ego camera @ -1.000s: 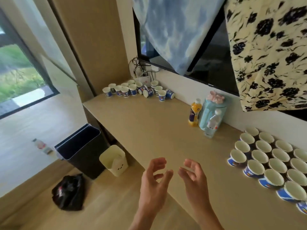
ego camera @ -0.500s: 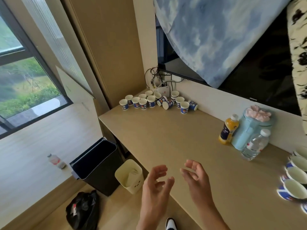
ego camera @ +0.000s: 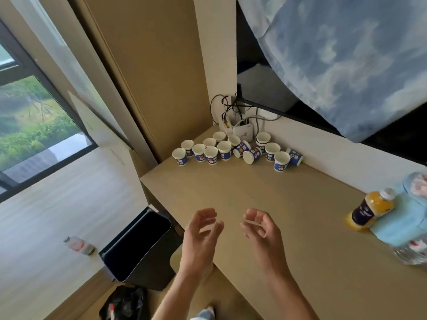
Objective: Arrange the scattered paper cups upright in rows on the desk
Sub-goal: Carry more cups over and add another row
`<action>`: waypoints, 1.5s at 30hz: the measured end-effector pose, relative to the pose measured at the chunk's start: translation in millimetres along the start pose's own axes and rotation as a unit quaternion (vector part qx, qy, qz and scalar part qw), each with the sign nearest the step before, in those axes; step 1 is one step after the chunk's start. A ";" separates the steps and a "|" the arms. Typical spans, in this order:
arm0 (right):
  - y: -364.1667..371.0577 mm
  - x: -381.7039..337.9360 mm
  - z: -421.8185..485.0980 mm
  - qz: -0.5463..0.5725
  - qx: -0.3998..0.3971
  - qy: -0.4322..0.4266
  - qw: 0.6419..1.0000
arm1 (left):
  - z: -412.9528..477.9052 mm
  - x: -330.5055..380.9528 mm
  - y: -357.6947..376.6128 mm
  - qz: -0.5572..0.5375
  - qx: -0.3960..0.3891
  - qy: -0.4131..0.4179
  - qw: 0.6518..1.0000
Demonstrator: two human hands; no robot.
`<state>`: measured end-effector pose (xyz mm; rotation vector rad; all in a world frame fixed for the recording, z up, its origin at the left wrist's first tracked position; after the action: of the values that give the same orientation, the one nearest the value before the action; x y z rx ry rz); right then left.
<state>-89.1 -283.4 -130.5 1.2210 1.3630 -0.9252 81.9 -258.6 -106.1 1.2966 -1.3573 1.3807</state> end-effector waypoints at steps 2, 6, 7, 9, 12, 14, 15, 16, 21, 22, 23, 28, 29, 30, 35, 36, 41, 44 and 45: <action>11.2 2.2 23.3 -0.014 0.006 0.005 1.000 | 38.4 -7.1 -14.3 0.006 -0.011 0.001 1.000; 39.7 -11.1 90.7 -0.037 0.037 0.015 0.999 | 123.7 -16.2 -48.3 0.015 -0.057 -0.005 0.998; 49.0 -15.0 106.8 -0.039 0.043 0.021 0.998 | 144.4 -18.9 -58.9 0.021 -0.065 -0.007 0.998; 71.0 -20.6 135.5 -0.033 0.047 0.032 0.998 | 187.3 -27.8 -83.4 0.040 -0.066 -0.009 0.997; 95.2 -23.7 169.6 -0.032 0.047 0.038 0.998 | 253.3 -53.4 -114.6 0.106 -0.063 -0.015 0.992; 106.8 -18.5 184.5 -0.036 0.047 0.051 0.997 | 291.4 -76.8 -135.0 0.148 -0.052 -0.035 0.987; 111.1 -14.9 190.6 -0.039 0.047 0.057 0.996 | 309.5 -89.6 -144.8 0.165 -0.043 -0.040 0.984; 111.9 -12.3 194.9 -0.042 0.052 0.065 0.996 | 326.6 -99.0 -152.7 0.187 -0.034 -0.046 0.981; 113.1 3.2 209.1 -0.052 0.083 0.098 0.990 | 397.4 -140.4 -177.7 0.302 -0.020 -0.087 0.949; 113.3 6.9 210.3 -0.050 0.090 0.105 0.989 | 407.5 -147.2 -178.6 0.320 -0.022 -0.088 0.943; 114.1 9.6 211.3 -0.049 0.095 0.112 0.988 | 416.5 -152.8 -179.4 0.331 -0.022 -0.090 0.939; 114.0 18.4 216.7 -0.056 0.117 0.136 0.982 | 456.9 -177.7 -181.4 0.341 -0.031 -0.106 0.933; 114.2 19.2 218.1 -0.059 0.119 0.139 0.981 | 463.1 -181.7 -181.8 0.343 -0.038 -0.109 0.932; 114.6 20.2 219.4 -0.059 0.121 0.142 0.981 | 468.6 -185.9 -182.3 0.343 -0.044 -0.110 0.932; 122.8 20.9 227.6 -0.048 0.126 0.149 0.980 | 481.0 -191.3 -186.3 0.342 -0.056 -0.090 0.934; 124.6 20.6 229.3 -0.047 0.125 0.148 0.980 | 481.9 -192.2 -187.5 0.341 -0.058 -0.087 0.934; 127.6 18.7 237.1 -0.036 0.138 0.123 0.982 | 470.4 -184.2 -203.4 0.312 -0.033 -0.078 0.946; 128.4 19.5 243.7 -0.079 0.128 0.105 0.983 | 445.9 -155.4 -198.5 0.291 -0.083 -0.012 0.953; 130.1 19.8 246.9 -0.110 0.111 0.101 0.983 | 434.4 -140.6 -192.8 0.281 -0.126 0.015 0.951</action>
<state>88.1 -494.5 -178.8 1.3815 1.6128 -1.1570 351.8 -648.2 -250.8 0.7412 -1.9035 1.5144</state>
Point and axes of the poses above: each hand's wrist, its own z-axis towards the middle knuckle, its own y-axis out of the palm, x = y × z, the point moved 5 cm from there along z, towards the middle knuckle, and after that the axes turned 12 degrees about -x, right-handed, at the moved point
